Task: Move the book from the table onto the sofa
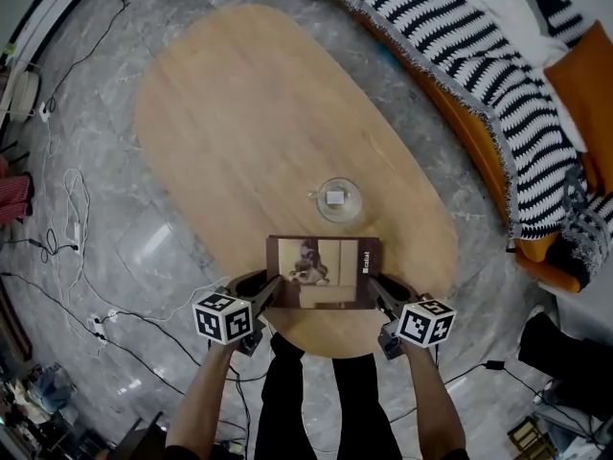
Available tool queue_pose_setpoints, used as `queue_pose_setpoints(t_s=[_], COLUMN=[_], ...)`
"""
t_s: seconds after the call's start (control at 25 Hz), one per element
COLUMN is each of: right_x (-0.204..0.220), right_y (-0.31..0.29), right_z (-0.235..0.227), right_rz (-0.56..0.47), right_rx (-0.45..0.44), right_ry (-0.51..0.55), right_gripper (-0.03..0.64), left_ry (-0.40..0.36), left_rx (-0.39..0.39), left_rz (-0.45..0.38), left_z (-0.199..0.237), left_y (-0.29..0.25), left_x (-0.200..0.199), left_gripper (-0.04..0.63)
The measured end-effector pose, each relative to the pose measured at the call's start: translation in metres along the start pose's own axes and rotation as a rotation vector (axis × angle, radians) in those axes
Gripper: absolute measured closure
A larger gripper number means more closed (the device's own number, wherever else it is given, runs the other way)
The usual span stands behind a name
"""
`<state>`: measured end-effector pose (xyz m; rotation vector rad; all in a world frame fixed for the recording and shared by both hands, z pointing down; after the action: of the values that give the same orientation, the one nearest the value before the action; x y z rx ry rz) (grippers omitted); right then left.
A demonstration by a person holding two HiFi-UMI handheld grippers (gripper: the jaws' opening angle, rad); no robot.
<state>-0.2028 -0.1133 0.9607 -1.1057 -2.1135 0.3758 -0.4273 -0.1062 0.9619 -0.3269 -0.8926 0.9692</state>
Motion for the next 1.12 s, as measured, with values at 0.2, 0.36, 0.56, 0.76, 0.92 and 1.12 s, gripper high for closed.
queue_pose_setpoints(t_s=[0.2,0.36,0.56,0.76,0.92,1.12], right_x=[-0.008,-0.024,-0.041,-0.058,-0.071,-0.094], right_y=[0.008,0.026,0.051,0.081,0.110,0.150], right_z=[0.009,0.024,0.044,0.069,0.093,0.125], right_rz=[-0.012,-0.026,-0.049,-0.071,-0.089,-0.119], right_rx=[-0.005,-0.010,-0.016,-0.020,-0.025,-0.027], right_ry=[0.003,0.003,0.000,-0.016,-0.020,-0.006], right_gripper=[0.514,0.514,0.514,0.514,0.515,0.516], left_ry=[0.011,0.014,0.000,-0.034,-0.054,-0.062], left_rx=[0.000,0.009,0.016,0.022,0.030,0.041], left_rz=[-0.001,-0.025,-0.041,-0.052,-0.057,-0.075], left_z=[-0.009,-0.033,-0.062,-0.095,-0.125,-0.166], left_y=[0.008,0.024,0.044,0.068,0.091,0.124], left_x=[-0.004,-0.018,-0.037,-0.061,-0.077,-0.094], left_gripper=[0.466,0.468,0.472,0.474,0.474,0.474])
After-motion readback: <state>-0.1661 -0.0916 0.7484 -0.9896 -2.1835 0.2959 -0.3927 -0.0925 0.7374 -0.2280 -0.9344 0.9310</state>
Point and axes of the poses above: the fingertips, and each gripper's own axes: y backward along the fingers, z to its left, x out of its underside, the point moved 1 cm from there along y, backward along the fingers, and after that the axes turned 14 degrees about -z, right-handed, at the moved point
